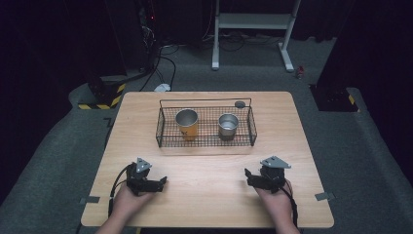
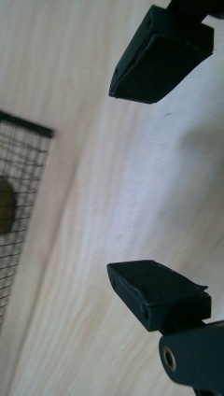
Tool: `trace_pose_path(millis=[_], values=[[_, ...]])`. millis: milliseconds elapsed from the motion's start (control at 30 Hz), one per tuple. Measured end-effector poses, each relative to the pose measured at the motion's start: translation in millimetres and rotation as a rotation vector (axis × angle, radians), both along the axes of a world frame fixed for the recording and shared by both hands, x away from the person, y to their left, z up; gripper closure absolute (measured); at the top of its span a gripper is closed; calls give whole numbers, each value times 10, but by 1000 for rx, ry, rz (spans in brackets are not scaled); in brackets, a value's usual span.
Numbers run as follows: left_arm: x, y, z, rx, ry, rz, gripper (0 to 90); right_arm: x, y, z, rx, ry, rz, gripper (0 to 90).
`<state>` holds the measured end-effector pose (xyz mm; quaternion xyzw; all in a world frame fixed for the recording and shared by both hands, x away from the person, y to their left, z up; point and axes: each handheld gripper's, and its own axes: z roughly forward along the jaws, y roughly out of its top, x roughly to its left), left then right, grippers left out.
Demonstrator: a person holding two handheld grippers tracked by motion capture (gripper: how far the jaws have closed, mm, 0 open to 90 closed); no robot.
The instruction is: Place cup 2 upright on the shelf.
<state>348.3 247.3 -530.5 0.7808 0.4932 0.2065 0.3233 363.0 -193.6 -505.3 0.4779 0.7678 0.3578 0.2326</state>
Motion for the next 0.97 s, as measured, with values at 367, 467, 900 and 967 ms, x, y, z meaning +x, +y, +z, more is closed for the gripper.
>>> trace_pose_path(millis=[367, 467, 900, 967], values=[[4, -2, -1, 1, -2, 1, 3, -190, -282, -192, -41, 94, -31, 127], [4, -5, -3, -2, -4, 4, 3, -205, -281, -192, -39, 97, -40, 129], [5, -5, -2, -2, -4, 4, 3, -196, -269, -195, -40, 90, -53, 130], [6, -4, -2, 0, -4, 3, 3, -196, -269, -195, -40, 90, -53, 129]])
